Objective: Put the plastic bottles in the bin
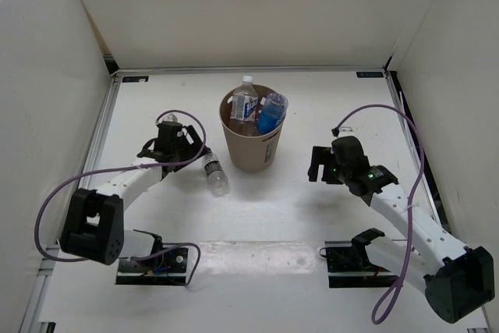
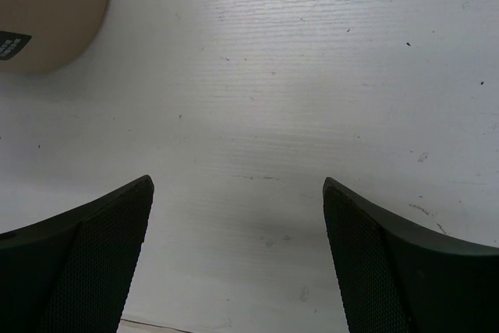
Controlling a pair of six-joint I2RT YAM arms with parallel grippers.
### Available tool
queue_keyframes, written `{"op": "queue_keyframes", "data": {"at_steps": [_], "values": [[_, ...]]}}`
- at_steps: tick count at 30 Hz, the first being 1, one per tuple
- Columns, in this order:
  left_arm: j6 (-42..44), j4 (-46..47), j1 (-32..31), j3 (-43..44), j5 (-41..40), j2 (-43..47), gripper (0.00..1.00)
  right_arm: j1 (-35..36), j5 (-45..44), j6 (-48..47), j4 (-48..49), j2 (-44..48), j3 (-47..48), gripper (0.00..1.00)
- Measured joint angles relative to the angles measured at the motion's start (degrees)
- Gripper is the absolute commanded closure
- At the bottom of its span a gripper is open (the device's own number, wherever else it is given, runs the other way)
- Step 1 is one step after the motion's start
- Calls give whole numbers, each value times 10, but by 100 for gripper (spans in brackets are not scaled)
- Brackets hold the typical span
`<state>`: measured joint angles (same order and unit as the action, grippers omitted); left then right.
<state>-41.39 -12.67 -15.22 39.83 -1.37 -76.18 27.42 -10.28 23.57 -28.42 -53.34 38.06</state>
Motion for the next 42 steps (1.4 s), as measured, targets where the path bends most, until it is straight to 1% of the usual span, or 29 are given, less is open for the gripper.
{"op": "queue_keyframes", "data": {"at_steps": [2,6,11,12,15,17,18,22,25,26,28,31,32,33,34,35,36,37,42], "values": [[0,21,-2,-1,12,-20,6,5,-6,0,0,0,0,10],[2,64,-3,-2,40,-55,13,9,-14,0,0,0,0,10],[16,92,-5,7,90,-120,22,10,-18,0,0,0,0,10],[17,96,-5,8,96,-127,24,10,-19,0,0,0,0,10],[25,102,-7,18,111,-138,32,11,-21,1,0,0,0,10],[32,99,-8,21,118,-143,39,11,-21,0,0,0,0,10],[35,95,-8,23,121,-145,41,11,-22,0,0,0,0,10],[46,76,-8,35,126,-142,41,12,-25,1,0,0,0,10],[50,62,-7,38,125,-125,44,12,-25,1,0,0,0,10],[52,57,-7,38,125,-118,49,12,-25,0,0,0,0,10],[56,48,-8,40,125,-103,52,12,-25,1,0,0,0,10],[62,33,-8,47,125,-87,52,12,-27,1,0,0,0,10],[63,28,-8,49,125,-84,49,12,-27,1,0,0,0,10],[66,23,-8,51,124,-81,40,12,-27,1,0,0,0,10],[69,16,-8,54,123,-79,34,12,-27,1,0,0,0,10],[72,5,-8,58,122,-78,10,12,-27,1,0,0,0,10],[75,-3,-8,62,121,-77,1,13,-28,1,0,0,0,10],[76,-17,-8,70,117,-77,0,14,-29,1,0,0,0,10],[91,-97,-7,117,101,-65,0,16,-31,1,0,0,0,10]]}}
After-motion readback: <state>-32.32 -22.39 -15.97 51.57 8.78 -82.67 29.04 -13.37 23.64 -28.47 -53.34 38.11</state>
